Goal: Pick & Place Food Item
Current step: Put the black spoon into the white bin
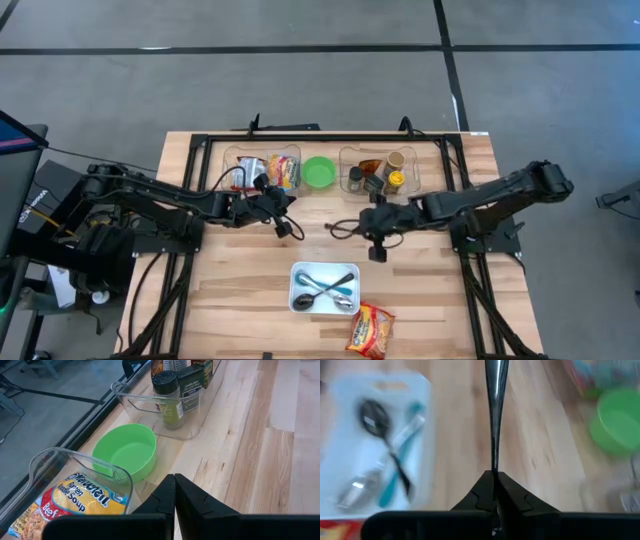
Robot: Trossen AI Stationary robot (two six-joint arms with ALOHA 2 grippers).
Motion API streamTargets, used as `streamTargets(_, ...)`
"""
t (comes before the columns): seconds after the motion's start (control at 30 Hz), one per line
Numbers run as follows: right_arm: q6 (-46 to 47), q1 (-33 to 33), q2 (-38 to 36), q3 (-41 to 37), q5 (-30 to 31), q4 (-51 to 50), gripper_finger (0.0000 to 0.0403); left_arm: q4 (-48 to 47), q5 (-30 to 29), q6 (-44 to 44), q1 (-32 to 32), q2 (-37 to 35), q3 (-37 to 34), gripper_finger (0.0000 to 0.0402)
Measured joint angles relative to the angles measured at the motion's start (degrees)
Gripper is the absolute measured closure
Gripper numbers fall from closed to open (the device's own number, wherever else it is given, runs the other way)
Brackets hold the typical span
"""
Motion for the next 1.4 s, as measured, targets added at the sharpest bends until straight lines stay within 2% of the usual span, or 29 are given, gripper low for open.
streamTargets(0.2,-4.8,5.5,-2.1,0.0,-0.1,10.8,0.0399,0.1,0.0,0.0,0.0,0.0,0.0,0.0399)
streamTargets(0.43,-9.8,10.4,-0.6,0.2,-0.2,22.4,0.0399,1.2,0.0,0.0,0.0,0.0,0.0,0.0399)
streamTargets(0.8,-10.3,11.6,10.6,0.3,-0.2,32.2,0.0398,2.2,0.0,0.0,0.0,0.0,0.0,0.0399)
streamTargets(1.23,-10.1,12.5,22.7,7.2,-3.6,30.1,0.0397,2.7,0.0,0.0,0.0,0.0,0.0,0.0399)
streamTargets(1.4,-8.1,12.4,25.5,9.3,-3.6,23.6,0.0397,3.1,0.0,0.0,0.0,0.0,0.0,0.0399)
